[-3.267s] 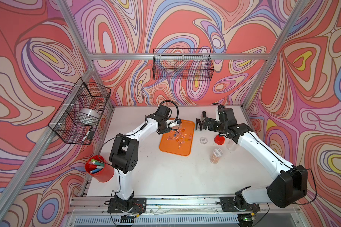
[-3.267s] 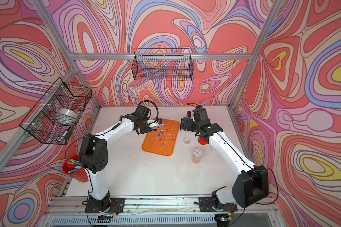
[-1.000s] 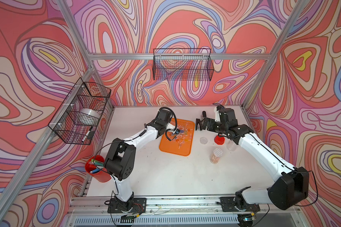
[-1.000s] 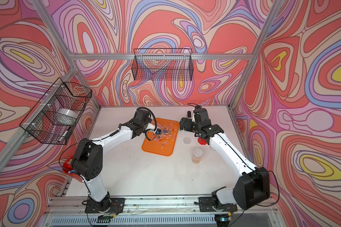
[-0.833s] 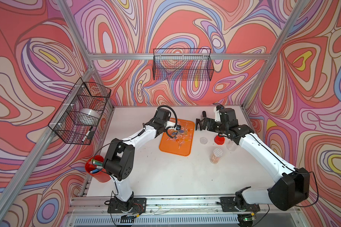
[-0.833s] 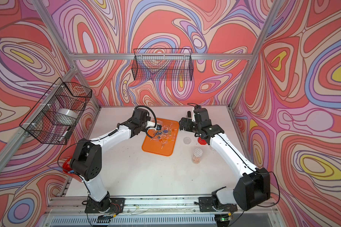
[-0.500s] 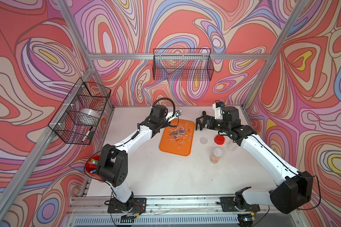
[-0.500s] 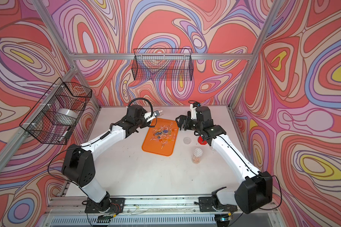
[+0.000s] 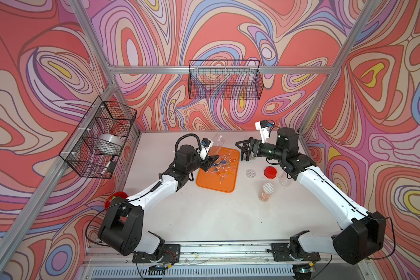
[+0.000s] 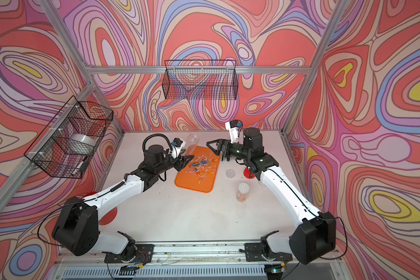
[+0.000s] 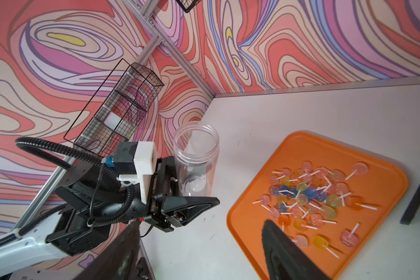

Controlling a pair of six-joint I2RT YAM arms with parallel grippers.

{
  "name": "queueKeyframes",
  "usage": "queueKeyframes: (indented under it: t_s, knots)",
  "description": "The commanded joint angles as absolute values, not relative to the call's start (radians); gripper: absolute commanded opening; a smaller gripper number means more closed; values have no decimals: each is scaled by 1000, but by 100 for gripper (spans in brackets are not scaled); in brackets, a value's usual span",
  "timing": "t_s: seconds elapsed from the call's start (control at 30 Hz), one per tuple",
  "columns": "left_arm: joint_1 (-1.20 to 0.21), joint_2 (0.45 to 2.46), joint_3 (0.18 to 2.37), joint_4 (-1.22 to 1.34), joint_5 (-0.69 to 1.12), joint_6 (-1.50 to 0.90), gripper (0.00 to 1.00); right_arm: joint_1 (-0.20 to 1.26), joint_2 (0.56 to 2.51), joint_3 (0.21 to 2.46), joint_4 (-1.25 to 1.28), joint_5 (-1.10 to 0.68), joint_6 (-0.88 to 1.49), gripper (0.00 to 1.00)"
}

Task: Pour the candies out of the jar
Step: 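Pour the candies out of the jar onto the tray, then place the jar at the center of the board.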

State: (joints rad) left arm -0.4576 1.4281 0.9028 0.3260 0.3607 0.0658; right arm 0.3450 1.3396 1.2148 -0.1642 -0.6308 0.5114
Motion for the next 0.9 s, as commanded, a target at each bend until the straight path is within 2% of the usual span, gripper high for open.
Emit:
queueKeyframes:
  t_s: [0.0, 0.3, 0.67, 0.7, 0.73, 0.8, 0.83, 0.87]
  knots:
    - [-468, 1375, 879, 417, 481, -56, 0, 386, 1367, 1259, -130, -665, 508, 82]
    - [-531, 1353, 889, 309, 518, 42, 0, 463, 1442, 1325, -154, -609, 477, 80]
    - [-543, 1353, 914, 280, 520, 63, 0, 469, 1460, 1333, -190, -570, 476, 51]
    - [-543, 1354, 915, 275, 523, 64, 6, 469, 1459, 1331, -189, -565, 476, 49]
    - [-543, 1356, 921, 267, 525, 64, 24, 470, 1456, 1329, -190, -556, 474, 48]
    - [-543, 1359, 933, 246, 511, 49, 77, 469, 1446, 1327, -197, -536, 469, 48]
    - [-543, 1359, 936, 238, 494, 35, 99, 469, 1442, 1326, -207, -514, 460, 48]
    - [-543, 1358, 936, 234, 476, 26, 100, 469, 1436, 1327, -223, -484, 448, 47]
